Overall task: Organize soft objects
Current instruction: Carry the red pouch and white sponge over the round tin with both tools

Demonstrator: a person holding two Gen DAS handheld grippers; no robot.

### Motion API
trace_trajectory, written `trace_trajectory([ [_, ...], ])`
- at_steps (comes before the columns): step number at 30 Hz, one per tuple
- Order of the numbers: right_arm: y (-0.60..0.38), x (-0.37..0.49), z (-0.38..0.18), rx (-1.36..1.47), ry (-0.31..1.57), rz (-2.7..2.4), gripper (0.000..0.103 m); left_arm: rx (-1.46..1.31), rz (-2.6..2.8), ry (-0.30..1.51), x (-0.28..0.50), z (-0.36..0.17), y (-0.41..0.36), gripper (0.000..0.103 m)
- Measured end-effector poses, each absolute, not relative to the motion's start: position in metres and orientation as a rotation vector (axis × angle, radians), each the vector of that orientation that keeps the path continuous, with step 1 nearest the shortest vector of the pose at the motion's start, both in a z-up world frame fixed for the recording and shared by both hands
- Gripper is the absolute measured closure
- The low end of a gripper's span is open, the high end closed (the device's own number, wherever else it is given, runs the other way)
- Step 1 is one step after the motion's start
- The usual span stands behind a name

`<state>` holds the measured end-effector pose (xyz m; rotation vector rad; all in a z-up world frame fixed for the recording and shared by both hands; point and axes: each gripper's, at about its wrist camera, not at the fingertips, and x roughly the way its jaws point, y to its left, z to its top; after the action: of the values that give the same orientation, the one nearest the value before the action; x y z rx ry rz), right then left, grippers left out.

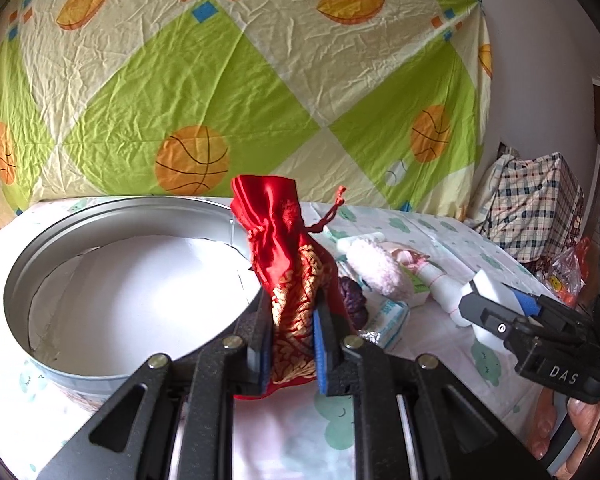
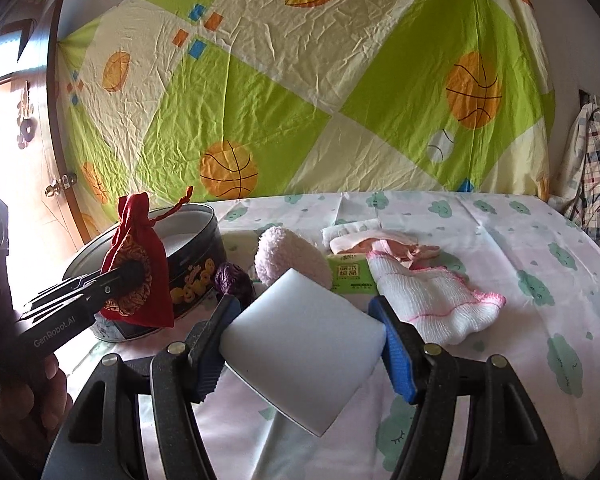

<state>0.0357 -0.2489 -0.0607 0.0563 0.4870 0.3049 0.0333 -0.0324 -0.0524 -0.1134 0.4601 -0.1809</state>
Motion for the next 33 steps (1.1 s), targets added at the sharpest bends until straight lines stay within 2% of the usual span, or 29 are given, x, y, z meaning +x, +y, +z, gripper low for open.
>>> trace_trajectory([
  [33,-0.180,0.059,-0.054,0.032,0.419,0.403,0.034,-0.099,-0.095,0.405,0.024,-0.047,0.008,0.088],
])
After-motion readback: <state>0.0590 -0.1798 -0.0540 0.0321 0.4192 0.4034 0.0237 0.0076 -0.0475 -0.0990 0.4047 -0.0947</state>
